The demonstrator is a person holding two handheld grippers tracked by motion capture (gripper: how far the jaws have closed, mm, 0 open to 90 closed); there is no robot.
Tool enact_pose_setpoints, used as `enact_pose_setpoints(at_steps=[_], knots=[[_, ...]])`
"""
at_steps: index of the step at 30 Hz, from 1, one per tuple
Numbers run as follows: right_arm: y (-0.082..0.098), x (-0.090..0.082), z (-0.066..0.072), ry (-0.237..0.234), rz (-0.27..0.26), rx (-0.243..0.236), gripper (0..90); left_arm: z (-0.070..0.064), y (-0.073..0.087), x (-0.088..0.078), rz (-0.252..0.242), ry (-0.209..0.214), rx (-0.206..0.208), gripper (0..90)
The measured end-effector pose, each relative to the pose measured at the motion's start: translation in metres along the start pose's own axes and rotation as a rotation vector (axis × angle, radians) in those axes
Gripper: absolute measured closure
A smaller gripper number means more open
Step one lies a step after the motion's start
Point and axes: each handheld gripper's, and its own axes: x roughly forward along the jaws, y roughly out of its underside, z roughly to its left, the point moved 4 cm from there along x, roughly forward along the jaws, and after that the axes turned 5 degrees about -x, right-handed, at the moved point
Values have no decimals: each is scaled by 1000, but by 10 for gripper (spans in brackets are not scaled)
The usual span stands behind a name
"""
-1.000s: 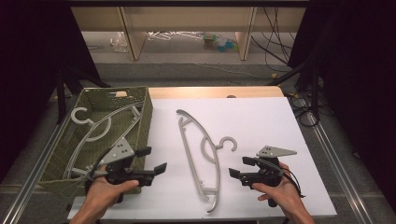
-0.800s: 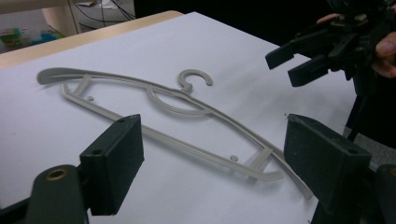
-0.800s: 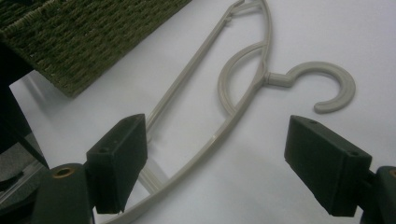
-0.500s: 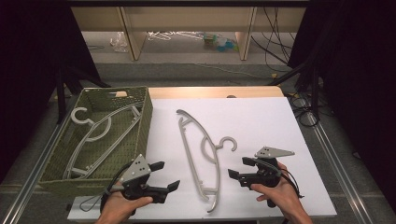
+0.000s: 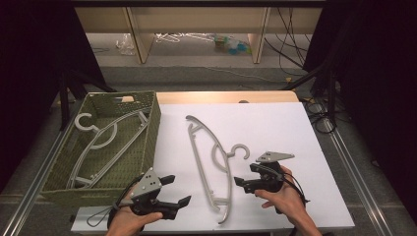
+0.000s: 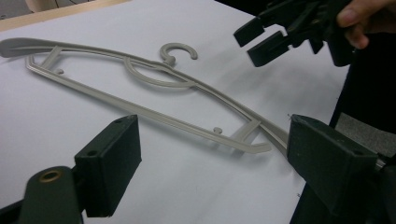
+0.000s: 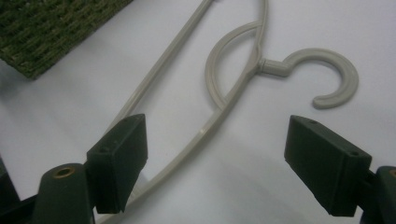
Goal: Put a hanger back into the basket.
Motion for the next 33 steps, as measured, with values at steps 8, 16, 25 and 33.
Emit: enact_pose_setpoints(at_steps=[8, 16, 25, 33], knots=[[-9, 38, 7, 40, 124, -66, 274, -3, 5, 1, 25, -2, 2, 172], [-8, 63, 10, 39, 270, -95, 415, -1, 6, 1, 27, -7, 18, 174], [-14, 74, 7, 70, 361, -153, 550, -1, 10, 2, 38, 23, -8, 174], [-17, 75, 4, 68, 393, -164, 624, 0, 10, 1, 35, 15, -13, 175]])
